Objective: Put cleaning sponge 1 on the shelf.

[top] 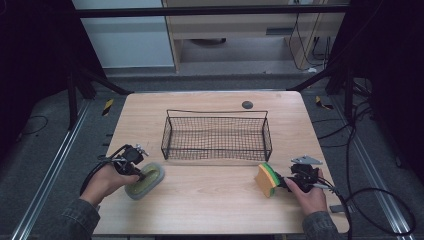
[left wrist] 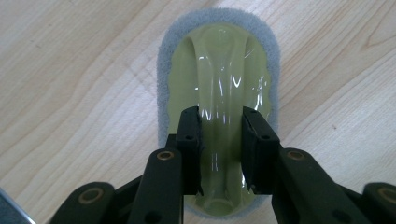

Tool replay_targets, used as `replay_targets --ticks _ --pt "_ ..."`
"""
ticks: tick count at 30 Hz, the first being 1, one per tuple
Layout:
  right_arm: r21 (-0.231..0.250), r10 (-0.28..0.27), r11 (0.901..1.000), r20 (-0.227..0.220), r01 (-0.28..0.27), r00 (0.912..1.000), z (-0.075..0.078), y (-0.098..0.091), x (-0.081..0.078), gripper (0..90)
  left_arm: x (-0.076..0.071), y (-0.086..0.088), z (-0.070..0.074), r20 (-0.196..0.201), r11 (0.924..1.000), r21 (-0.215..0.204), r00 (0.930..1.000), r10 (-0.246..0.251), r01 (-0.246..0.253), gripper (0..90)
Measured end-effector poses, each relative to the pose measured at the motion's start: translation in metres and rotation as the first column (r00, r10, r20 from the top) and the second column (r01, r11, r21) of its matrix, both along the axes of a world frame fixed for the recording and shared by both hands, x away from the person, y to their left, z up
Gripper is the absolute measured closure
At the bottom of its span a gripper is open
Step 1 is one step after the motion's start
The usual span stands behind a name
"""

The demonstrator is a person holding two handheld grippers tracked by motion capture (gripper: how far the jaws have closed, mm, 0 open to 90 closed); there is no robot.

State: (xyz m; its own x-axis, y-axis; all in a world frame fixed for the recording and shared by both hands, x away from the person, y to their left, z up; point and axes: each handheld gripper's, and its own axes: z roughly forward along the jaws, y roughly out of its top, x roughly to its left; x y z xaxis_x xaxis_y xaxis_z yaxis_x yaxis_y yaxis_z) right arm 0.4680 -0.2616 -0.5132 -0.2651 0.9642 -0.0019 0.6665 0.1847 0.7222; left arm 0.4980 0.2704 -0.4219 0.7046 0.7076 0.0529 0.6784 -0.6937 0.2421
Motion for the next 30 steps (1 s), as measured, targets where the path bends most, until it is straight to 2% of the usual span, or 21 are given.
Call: replay_targets --ticks 5,8,11,15,16,17,18,20,27,30 --pt "0.0 0.0 1.0 0.0 0.0 1.0 0.0 0.0 0.0 0.5 -0.005 0.004 0.016 0.045 0.9993 -0.006 0.9983 -0.036 0.036 70.9" --pt "-0.001 0.002 1.0 0.003 -0.002 1.0 0.0 0.0 0.0 0.5 -0.009 0.003 0.031 0.087 0.9967 -0.002 0.993 -0.08 0.081 70.9" --pt "0.001 0.002 1.0 0.003 -0.002 1.0 0.0 0.0 0.0 0.5 -0.014 0.002 0.048 0.131 0.993 0.007 0.9844 -0.117 0.118 70.9" --pt "0.001 0.001 1.0 0.003 -0.001 1.0 0.0 0.0 0.0 0.5 -0.015 -0.001 0.069 0.196 0.9856 0.02 0.966 -0.169 0.168 71.0" --pt "0.002 0.001 1.0 0.002 -0.001 1.0 0.0 0.0 0.0 0.5 -0.014 -0.002 0.073 0.214 0.9835 0.03 0.9599 -0.181 0.178 71.0" --pt "0.001 0.002 1.0 0.004 -0.002 1.0 0.0 0.0 0.0 0.5 -0.013 -0.003 0.076 0.239 0.9803 0.04 0.9509 -0.197 0.193 71.0" --pt "0.002 0.0 1.0 0.002 0.0 1.0 0.0 0.0 0.0 0.5 -0.012 -0.003 0.079 0.255 0.9796 0.042 0.9459 -0.201 0.196 70.9" --pt "0.002 0.001 1.0 0.002 -0.001 1.0 0.0 0.0 0.0 0.5 -0.008 -0.005 0.084 0.277 0.9793 0.05 0.9394 -0.202 0.196 71.0" --pt "-0.001 0.005 1.0 0.001 -0.005 1.0 0.0 0.0 0.0 0.5 0.008 -0.017 0.099 0.328 0.9711 0.094 0.914 -0.238 0.219 71.0" --pt "-0.001 0.01 1.0 0.001 -0.01 1.0 0.0 -0.001 0.0 0.5 0.013 -0.022 0.104 0.342 0.9683 0.113 0.9063 -0.248 0.223 71.0"
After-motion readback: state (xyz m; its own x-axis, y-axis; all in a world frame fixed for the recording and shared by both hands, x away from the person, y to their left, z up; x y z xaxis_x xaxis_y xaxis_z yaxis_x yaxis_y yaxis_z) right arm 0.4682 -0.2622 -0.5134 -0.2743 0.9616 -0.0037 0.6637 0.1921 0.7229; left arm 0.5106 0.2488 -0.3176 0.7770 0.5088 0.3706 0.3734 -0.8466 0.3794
